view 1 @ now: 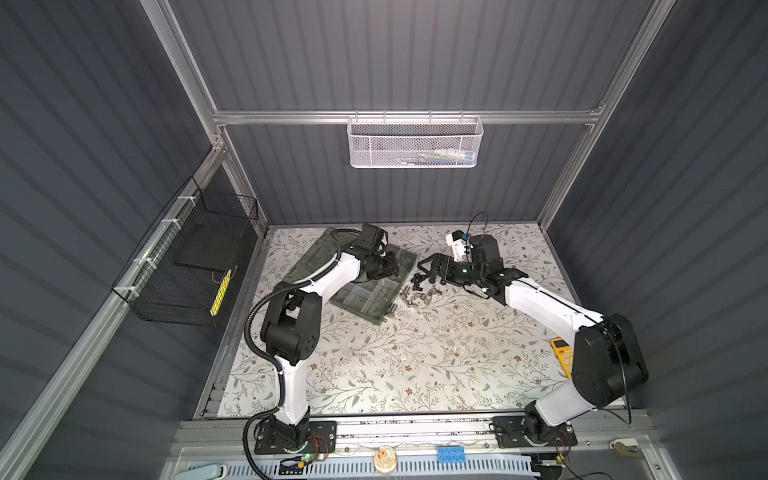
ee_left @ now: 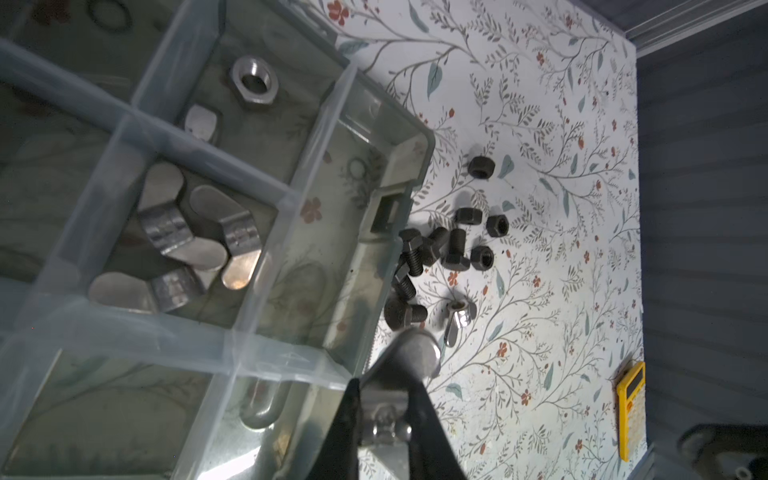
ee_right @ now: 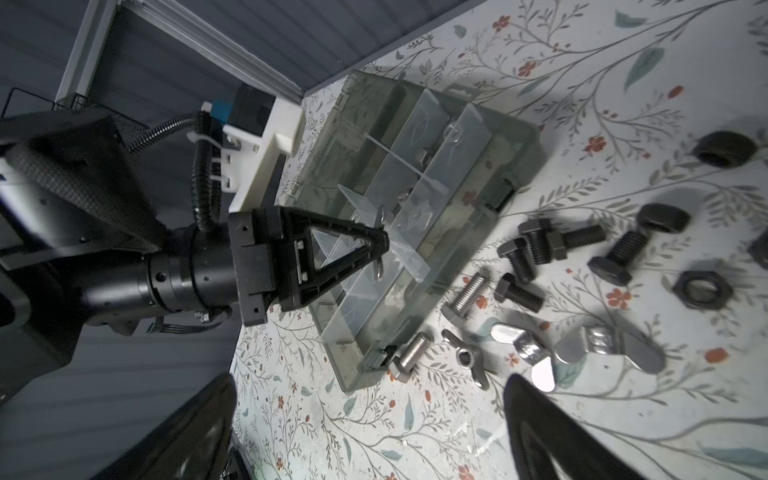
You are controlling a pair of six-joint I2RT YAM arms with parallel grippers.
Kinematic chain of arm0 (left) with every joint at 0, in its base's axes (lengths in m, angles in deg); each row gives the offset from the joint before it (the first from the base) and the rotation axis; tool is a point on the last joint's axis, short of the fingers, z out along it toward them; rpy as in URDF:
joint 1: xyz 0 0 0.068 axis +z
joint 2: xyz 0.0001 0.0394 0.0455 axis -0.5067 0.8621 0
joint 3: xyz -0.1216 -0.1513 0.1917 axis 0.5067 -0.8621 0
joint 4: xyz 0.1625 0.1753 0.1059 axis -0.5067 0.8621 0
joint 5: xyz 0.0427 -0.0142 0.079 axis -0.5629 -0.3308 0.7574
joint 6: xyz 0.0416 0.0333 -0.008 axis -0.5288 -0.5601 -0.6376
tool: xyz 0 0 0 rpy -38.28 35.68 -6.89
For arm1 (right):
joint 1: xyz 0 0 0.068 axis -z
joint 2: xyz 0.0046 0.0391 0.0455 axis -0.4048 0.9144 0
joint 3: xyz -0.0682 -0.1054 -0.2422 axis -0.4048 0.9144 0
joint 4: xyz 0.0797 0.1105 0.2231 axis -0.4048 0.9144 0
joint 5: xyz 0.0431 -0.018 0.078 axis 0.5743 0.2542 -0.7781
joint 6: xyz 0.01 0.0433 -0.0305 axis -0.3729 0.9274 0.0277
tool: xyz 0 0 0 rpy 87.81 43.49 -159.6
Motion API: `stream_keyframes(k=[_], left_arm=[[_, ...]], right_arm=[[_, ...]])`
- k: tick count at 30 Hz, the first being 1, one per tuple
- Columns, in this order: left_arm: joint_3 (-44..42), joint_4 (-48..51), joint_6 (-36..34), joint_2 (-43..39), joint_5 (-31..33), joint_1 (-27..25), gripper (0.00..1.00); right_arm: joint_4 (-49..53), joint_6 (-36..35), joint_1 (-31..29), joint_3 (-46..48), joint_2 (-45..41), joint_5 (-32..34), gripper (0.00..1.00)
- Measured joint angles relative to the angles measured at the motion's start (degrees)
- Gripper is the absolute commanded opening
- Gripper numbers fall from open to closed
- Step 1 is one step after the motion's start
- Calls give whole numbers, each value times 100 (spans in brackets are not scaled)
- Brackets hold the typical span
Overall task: Sort the screws and nuts into containers
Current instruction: 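Lift the wing nut with the left gripper and carry it over a box compartment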
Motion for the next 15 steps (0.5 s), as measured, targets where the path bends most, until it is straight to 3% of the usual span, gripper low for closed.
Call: stream_keyframes(k=[7, 15], left_arm=[[269, -4, 4, 289, -98, 380, 10], [345, -52, 22, 588, -114, 776, 10]], right_arm=[[168, 11, -280, -625, 597, -4, 99], [168, 168, -382, -682, 706, -101, 99]])
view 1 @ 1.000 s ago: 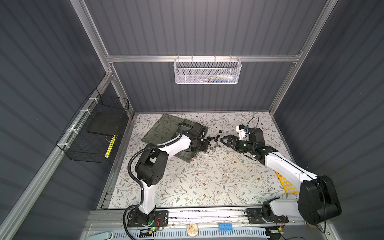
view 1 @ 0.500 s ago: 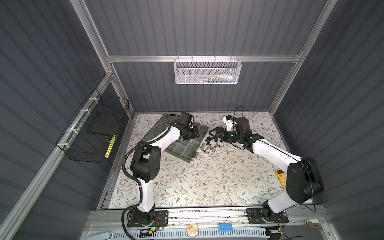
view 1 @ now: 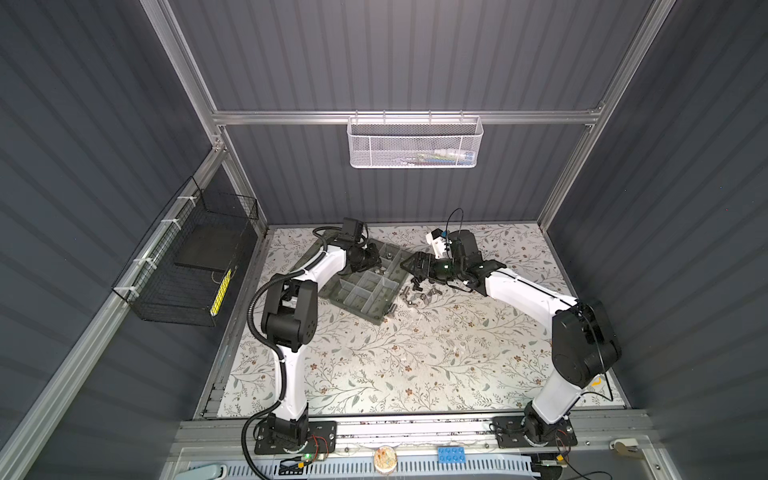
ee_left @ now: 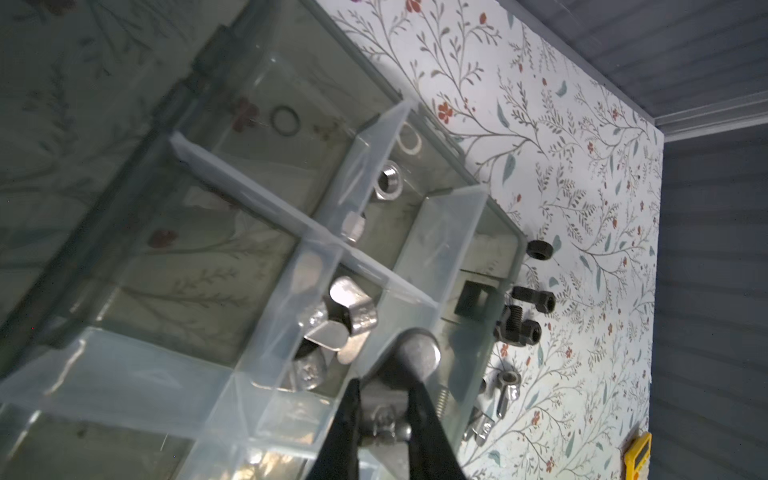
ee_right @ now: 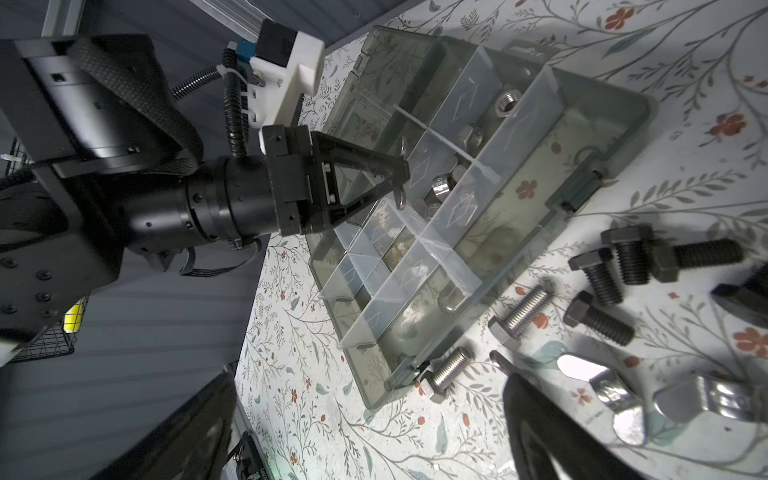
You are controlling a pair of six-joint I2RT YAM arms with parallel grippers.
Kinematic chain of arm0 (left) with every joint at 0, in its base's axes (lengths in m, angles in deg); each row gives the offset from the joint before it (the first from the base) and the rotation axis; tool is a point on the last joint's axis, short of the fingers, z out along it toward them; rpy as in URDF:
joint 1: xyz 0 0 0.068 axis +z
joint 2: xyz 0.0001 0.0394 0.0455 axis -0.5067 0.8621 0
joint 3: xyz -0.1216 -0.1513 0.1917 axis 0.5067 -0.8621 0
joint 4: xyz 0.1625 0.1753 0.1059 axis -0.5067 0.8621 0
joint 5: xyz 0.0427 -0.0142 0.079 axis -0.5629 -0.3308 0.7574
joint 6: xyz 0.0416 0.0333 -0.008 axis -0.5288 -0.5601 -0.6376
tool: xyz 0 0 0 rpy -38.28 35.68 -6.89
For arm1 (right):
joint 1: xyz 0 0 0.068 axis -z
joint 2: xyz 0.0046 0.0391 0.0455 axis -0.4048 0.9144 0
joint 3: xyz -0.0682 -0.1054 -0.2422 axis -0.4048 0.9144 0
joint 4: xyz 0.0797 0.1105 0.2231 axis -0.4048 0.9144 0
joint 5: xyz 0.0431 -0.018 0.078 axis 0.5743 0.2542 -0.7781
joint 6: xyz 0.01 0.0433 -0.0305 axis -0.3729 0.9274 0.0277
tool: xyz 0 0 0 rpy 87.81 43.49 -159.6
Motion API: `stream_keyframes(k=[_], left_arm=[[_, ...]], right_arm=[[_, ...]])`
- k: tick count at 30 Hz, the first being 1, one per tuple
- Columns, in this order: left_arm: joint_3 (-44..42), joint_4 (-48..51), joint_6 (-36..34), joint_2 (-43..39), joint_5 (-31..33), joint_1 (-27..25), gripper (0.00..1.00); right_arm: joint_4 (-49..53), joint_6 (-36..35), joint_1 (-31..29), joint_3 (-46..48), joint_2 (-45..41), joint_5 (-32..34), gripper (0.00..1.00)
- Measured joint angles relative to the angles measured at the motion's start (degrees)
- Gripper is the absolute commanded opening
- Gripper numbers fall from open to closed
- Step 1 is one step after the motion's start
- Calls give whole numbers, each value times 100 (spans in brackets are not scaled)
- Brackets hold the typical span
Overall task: Sort the screws and nuts into containers
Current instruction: 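Lift the wing nut with the left gripper and carry it over a box compartment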
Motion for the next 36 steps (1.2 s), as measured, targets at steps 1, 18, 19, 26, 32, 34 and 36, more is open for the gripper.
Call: stream_keyframes(k=[1, 18, 19, 26, 32, 34, 36], left_arm=[[2, -20, 2, 39, -4, 20, 11], [2, -144, 57, 190, -275, 9, 38], [2, -151, 61, 190, -289, 7, 39], [-2, -166, 50, 188, -313, 9, 54], [-26, -157, 48, 83, -356, -20, 66], [-33, -140, 50, -57, -369, -42, 73], [-35, -116, 44, -260, -378, -70, 82]], right_arm=[[-4, 20, 0, 0, 0, -4, 99], [-55, 216, 2, 114, -4, -90, 99], [-55, 216, 2, 114, -4, -90, 99], [-57, 214, 2, 136, -33, -83, 99], [-48, 203, 20, 212, -131, -28, 99], [0, 177, 46, 223, -181, 20, 99], [94, 122, 96, 223, -236, 87, 99]])
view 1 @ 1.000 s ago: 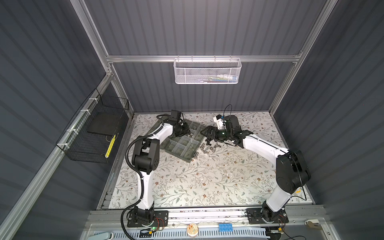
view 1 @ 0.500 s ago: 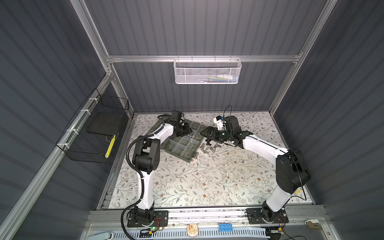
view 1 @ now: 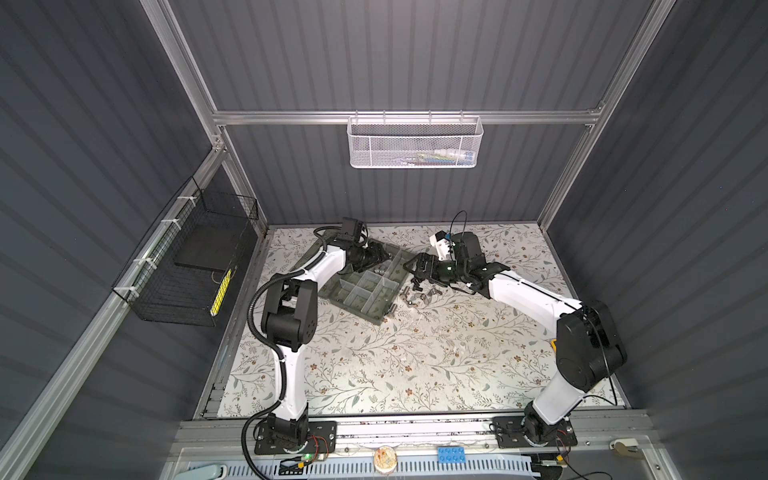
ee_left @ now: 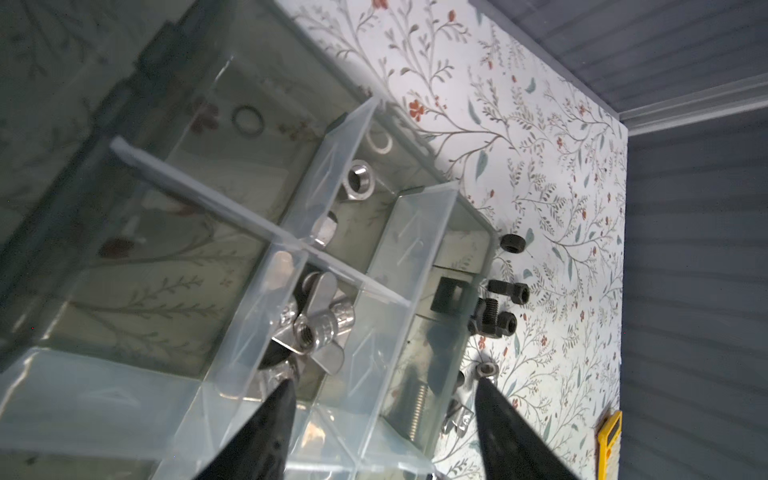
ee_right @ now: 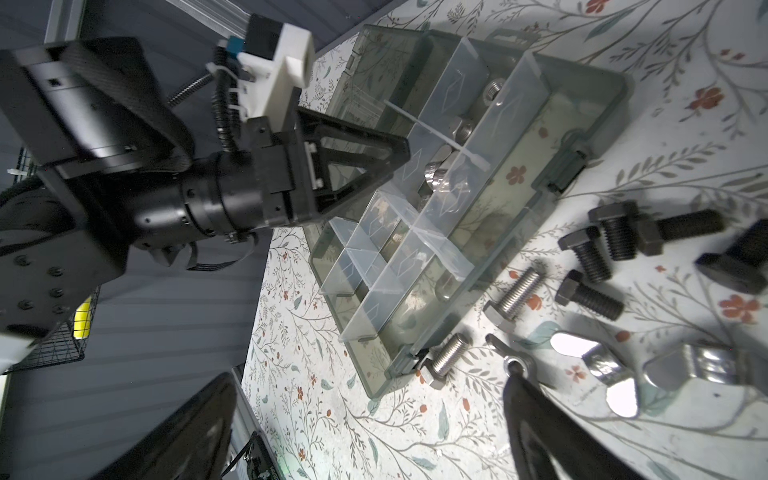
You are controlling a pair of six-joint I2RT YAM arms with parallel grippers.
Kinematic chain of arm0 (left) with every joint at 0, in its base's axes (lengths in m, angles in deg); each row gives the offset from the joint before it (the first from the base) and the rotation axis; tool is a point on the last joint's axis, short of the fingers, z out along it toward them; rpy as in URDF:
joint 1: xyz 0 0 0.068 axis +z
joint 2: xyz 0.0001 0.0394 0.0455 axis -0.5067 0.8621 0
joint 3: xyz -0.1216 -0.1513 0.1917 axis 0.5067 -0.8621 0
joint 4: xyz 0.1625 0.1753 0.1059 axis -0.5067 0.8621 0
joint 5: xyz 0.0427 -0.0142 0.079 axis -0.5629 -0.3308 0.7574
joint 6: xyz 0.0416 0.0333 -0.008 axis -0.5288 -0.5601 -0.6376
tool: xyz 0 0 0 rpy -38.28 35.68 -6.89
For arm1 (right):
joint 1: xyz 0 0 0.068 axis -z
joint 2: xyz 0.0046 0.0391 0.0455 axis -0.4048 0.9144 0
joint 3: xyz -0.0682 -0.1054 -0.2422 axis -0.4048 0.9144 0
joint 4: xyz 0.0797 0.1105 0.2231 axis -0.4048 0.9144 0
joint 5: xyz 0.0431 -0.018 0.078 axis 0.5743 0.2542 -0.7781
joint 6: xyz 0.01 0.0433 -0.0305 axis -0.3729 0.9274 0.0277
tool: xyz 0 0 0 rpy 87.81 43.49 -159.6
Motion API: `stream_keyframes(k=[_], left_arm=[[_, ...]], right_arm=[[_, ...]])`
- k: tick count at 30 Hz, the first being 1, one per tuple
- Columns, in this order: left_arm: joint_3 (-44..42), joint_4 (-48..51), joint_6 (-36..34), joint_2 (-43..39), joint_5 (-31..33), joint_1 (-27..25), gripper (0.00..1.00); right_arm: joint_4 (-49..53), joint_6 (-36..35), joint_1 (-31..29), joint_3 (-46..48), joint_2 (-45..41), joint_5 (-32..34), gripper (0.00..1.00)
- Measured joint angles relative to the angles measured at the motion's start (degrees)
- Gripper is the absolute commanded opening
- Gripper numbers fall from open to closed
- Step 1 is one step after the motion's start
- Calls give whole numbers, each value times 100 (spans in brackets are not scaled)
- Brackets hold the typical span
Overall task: Sort the screws and nuts into containers
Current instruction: 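Lift the wing nut with the left gripper and carry it over a box compartment, then open the left gripper over the compartment while the right gripper lowers to the pile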
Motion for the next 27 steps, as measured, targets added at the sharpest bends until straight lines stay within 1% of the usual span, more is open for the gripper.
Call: stream_keyframes(k=[1, 2, 3, 7, 12, 20, 23, 27], left_arm=[[0, 2, 2, -101, 4, -22, 86], [0, 2, 0, -212, 2, -50, 94], [0, 7, -15, -330, 0, -87, 100], [-79, -7, -22, -723, 7, -249, 100], [-719, -186, 83, -1309, -46, -402, 100], [-2282, -785, 597, -2164, -254, -501, 100], [-2806, -1091, 831, -2503, -317, -520, 100], [-3486, -1508, 1143, -2911, -402, -557, 100]], right_arm=[[61, -26, 24, 0, -31, 37, 99], [140, -68, 59, 0, -70, 85, 99], [210, -118, 98, 0, -116, 144, 99], [474, -315, 221, 0, -304, 334, 99], [697, -619, 299, 66, -511, 603, 98], [820, -944, 284, 540, -627, 890, 81], [903, -1099, 188, 664, -614, 1132, 77], [975, -1397, -125, 667, -503, 1482, 73]])
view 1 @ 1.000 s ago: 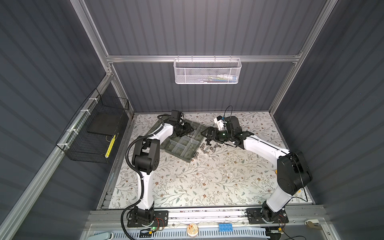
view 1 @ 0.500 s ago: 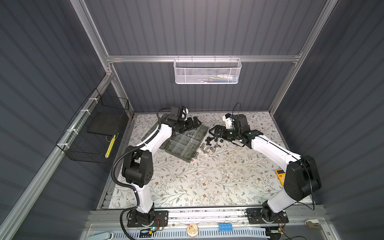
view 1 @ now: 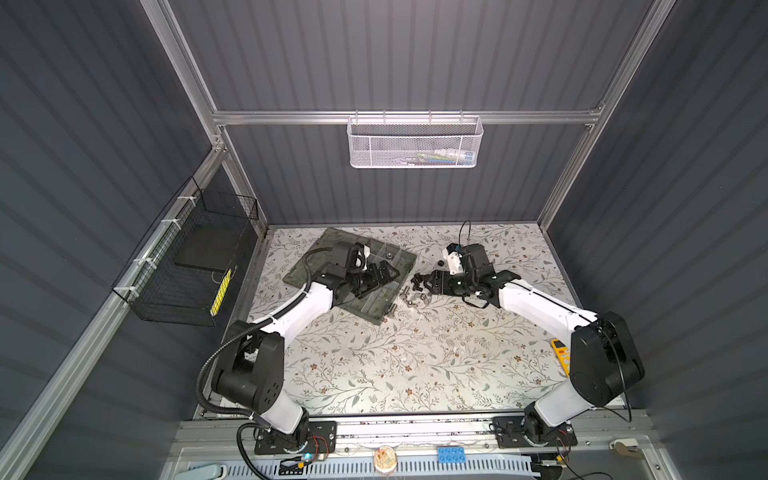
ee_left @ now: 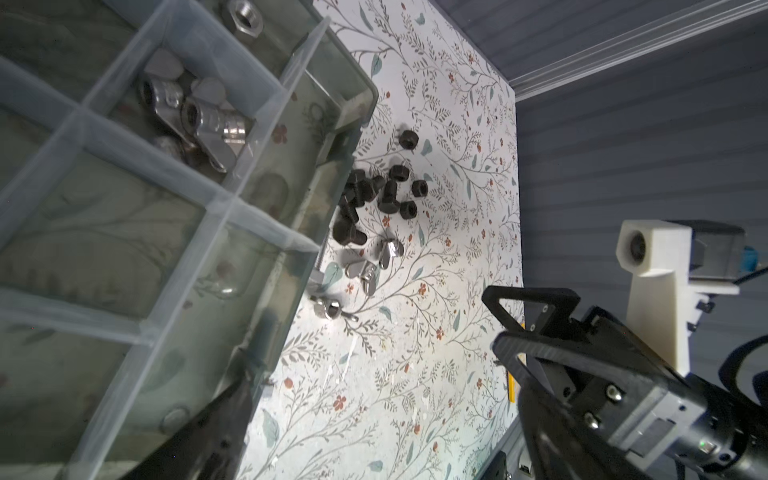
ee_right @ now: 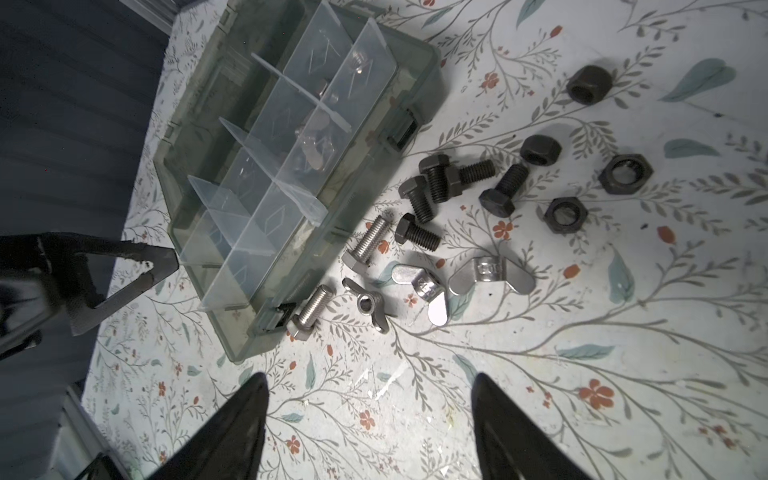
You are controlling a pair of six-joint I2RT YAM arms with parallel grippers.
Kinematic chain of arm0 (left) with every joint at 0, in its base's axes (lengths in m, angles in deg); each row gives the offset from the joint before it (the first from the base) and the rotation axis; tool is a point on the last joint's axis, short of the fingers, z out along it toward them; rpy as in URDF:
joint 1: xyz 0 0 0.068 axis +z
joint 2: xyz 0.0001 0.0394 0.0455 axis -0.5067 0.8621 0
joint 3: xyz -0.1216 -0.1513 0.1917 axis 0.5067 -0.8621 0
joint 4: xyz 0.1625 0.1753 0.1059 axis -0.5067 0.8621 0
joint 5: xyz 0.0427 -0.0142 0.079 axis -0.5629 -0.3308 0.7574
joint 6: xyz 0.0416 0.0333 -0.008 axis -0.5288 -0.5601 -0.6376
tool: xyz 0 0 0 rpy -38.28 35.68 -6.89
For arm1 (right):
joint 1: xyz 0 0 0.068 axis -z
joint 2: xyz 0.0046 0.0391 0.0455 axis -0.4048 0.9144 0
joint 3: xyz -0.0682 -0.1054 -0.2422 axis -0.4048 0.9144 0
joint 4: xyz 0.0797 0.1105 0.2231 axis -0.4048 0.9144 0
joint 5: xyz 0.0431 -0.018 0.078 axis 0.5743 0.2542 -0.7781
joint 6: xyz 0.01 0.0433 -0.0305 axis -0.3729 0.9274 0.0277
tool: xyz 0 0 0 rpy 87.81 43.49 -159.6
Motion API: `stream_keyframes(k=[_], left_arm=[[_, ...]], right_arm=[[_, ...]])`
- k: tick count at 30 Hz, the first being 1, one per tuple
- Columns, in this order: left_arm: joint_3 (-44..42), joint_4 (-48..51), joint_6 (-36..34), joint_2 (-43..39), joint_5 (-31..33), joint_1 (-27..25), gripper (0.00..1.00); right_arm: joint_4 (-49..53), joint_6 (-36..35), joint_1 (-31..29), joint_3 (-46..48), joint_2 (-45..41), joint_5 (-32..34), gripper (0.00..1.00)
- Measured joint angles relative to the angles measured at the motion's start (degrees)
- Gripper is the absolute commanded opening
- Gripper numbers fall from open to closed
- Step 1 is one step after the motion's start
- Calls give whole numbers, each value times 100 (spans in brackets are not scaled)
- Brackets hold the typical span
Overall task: Sort the screws and nuts into containers
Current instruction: 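Open the left gripper over the compartment while the right gripper lowers to the pile, then close the right gripper on a silver wing nut in the pile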
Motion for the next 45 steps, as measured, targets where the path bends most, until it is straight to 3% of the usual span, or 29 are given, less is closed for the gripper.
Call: stream_keyframes(k=[12, 23, 45], left_arm=[[-1056, -553, 411, -750, 4, -22, 100], [-1766, -984, 752, -975, -20, -22, 100], [-1794, -984, 813, -1021, -20, -22, 100]], right_arm=[[85, -448, -579, -55, 951, 352, 59], [142, -533, -765, -675, 1733, 411, 52], [251, -656, -850, -1373, 2551, 621, 37]])
